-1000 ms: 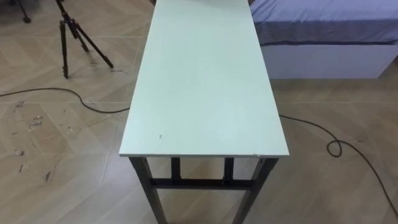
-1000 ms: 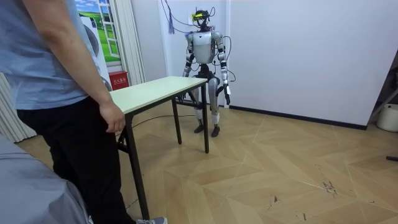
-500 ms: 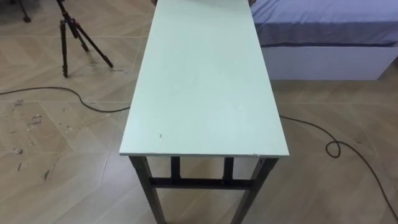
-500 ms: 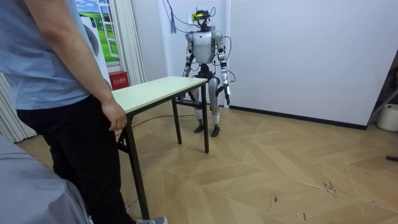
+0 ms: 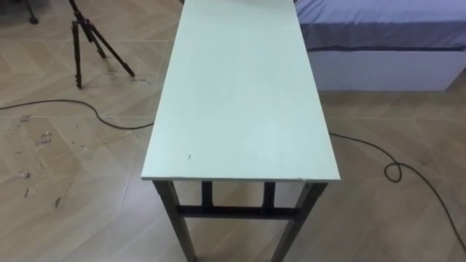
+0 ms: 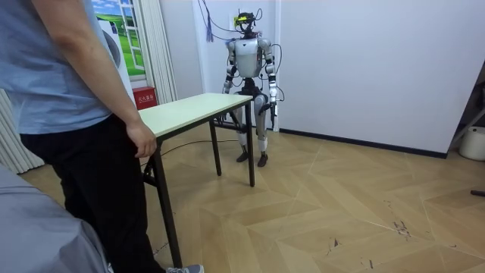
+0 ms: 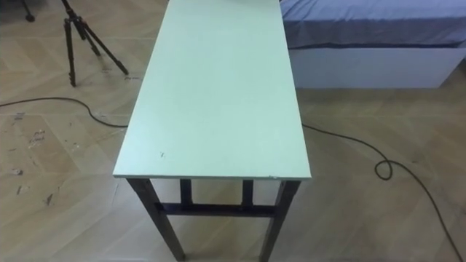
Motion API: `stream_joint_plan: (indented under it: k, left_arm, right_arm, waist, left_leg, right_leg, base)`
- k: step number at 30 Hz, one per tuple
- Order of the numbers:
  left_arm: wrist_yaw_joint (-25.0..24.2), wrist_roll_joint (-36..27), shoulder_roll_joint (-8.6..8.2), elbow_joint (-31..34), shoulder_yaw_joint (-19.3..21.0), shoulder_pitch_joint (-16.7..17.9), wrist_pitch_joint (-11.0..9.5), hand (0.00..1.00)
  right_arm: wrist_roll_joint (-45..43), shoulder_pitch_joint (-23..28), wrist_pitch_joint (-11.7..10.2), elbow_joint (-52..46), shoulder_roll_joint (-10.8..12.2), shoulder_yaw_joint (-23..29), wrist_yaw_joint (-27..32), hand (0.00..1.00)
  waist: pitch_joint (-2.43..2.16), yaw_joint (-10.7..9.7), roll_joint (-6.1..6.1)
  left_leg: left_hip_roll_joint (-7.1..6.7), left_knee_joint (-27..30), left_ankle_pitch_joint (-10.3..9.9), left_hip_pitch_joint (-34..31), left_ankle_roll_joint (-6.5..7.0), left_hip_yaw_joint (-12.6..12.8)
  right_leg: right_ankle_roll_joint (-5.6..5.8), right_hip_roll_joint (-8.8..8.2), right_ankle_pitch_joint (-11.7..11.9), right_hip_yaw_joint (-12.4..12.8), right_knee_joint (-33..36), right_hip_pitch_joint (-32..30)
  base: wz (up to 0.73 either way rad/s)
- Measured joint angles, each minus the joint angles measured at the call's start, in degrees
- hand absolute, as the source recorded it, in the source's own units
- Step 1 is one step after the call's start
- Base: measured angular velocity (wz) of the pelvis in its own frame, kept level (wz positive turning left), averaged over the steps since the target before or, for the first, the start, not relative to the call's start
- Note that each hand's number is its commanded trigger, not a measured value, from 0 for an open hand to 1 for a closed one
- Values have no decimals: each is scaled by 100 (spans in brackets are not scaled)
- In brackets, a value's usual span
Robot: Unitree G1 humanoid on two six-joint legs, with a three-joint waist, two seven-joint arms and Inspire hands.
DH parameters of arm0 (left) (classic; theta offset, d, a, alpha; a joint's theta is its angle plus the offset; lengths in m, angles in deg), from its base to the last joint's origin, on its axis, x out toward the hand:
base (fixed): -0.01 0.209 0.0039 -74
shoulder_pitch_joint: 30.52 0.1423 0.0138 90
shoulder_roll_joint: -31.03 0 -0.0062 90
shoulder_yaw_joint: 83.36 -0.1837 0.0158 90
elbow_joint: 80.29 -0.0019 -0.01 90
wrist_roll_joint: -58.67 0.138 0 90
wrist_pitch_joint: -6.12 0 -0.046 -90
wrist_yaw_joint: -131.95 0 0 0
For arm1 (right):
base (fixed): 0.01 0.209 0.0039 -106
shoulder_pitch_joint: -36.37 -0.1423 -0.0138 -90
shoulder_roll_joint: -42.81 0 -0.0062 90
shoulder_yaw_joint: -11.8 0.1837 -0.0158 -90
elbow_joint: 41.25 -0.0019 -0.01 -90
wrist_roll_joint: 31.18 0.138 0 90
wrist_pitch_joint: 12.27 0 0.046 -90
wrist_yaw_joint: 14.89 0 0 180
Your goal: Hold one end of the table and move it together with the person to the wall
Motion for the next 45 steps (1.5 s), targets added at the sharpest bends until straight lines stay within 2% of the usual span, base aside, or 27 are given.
stream_joint_plan:
  k: [1, 4, 8, 12, 15, 16, 20, 24, 26, 29, 34, 40, 45]
  left_arm:
    - [-131, -192, -5, 41, -53, -21, -2, 0]
    - [-397, -617, -25, 57, -193, 15, 2, 0]
    - [-673, -1081, -20, 195, -416, 66, 24, 0]
    - [-949, -1453, -19, 464, -572, 86, 56, 0]
    - [-1062, -1763, -7, 898, -776, 151, 158, 0]
    - [-1107, -1926, 16, 1153, -892, 191, 180, 0]
    - [-1268, -2453, 23, 2098, -1137, 401, 242, 0]
    - [-1391, -2640, 36, 2599, -1225, 426, 357, 0]
    - [-1398, -2689, 39, 3055, -1274, 510, 444, 0]
    - [-1452, -2689, 45, 3460, -1373, 519, 449, 0]
    - [-1507, -2815, 52, 3659, -1454, 514, 449, 0]
    - [-1458, -2926, 178, 4154, -1478, 520, 483, 0]
    - [-1400, -3032, 168, 4156, -1483, 526, 531, 0]
  right_arm:
    - [0, 7, 5, -75, 6, -43, -84, 0]
    - [-3, 9, 52, -229, 6, -71, -252, 0]
    - [138, 28, 212, -882, 1, -180, -426, 0]
    - [441, 41, 231, -1577, 35, -282, -618, 0]
    - [775, 123, 281, -2064, 68, -473, -731, 0]
    - [1020, 225, 329, -2371, 75, -561, -789, 0]
    - [1466, 471, 425, -3041, 153, -744, -1059, 0]
    - [1574, 492, 521, -3222, 164, -747, -1103, 0]
    - [1635, 514, 599, -3597, 153, -749, -1101, 0]
    - [1897, 508, 606, -4041, 135, -805, -1101, 0]
    - [2082, 464, 596, -4180, 137, -963, -1044, 0]
    - [2254, 462, 596, -4358, 91, -1150, -926, 0]
    - [2338, 453, 603, -4439, 58, -1261, -926, 0]
  waist:
    - [-28, -2, 7]
    - [-33, -1, 14]
    - [-14, -14, -15]
    - [-10, -18, -38]
    - [-1, -25, -61]
    - [11, -24, -64]
    - [11, -27, -65]
    - [10, -34, -63]
    - [8, -46, -63]
    - [5, -45, -61]
    - [6, -31, -64]
    - [20, -28, -53]
    - [25, -19, -45]
  left_leg:
    - [0, 8, 1, -47, 1, 2]
    - [2, 23, 2, -73, 1, 9]
    - [2, 83, 2, -74, 1, -15]
    - [3, 95, 2, -30, 1, -18]
    - [1, 120, 1, -33, 0, -23]
    - [2, 115, 1, -42, 0, -34]
    - [6, 89, 0, -35, 0, -42]
    - [8, 101, 1, -38, 1, -41]
    - [11, 99, 1, -42, 1, -41]
    - [12, 101, 1, -30, 0, -42]
    - [10, 114, 2, 60, 0, -21]
    - [10, 100, 2, 50, 0, -9]
    - [16, 63, 1, 57, 0, -1]
  right_leg:
    - [0, 0, 1, -2, 12, -45]
    - [-1, -2, 1, 4, 26, -83]
    - [-1, -11, 1, 0, 28, -83]
    - [-1, -9, 1, -3, 28, -24]
    - [-1, -14, 1, -9, 28, 23]
    - [-2, -11, 1, -4, 34, 17]
    - [-2, -9, 1, 7, 93, -10]
    - [-3, -8, 2, 3, 99, -6]
    - [-3, -4, 2, 5, 98, -13]
    - [-5, 0, 3, 19, 91, -5]
    - [-5, 5, 3, 174, 89, 44]
    - [-4, 7, 4, 190, 94, 23]
    - [-8, 17, 7, 166, 101, 37]
  base:
    - [0]
    - [0]
    - [0]
    - [1]
    - [4]
    - [0]
    - [0]
    - [0]
    - [0]
    - [0]
    - [-1]
    - [0]
    - [0]
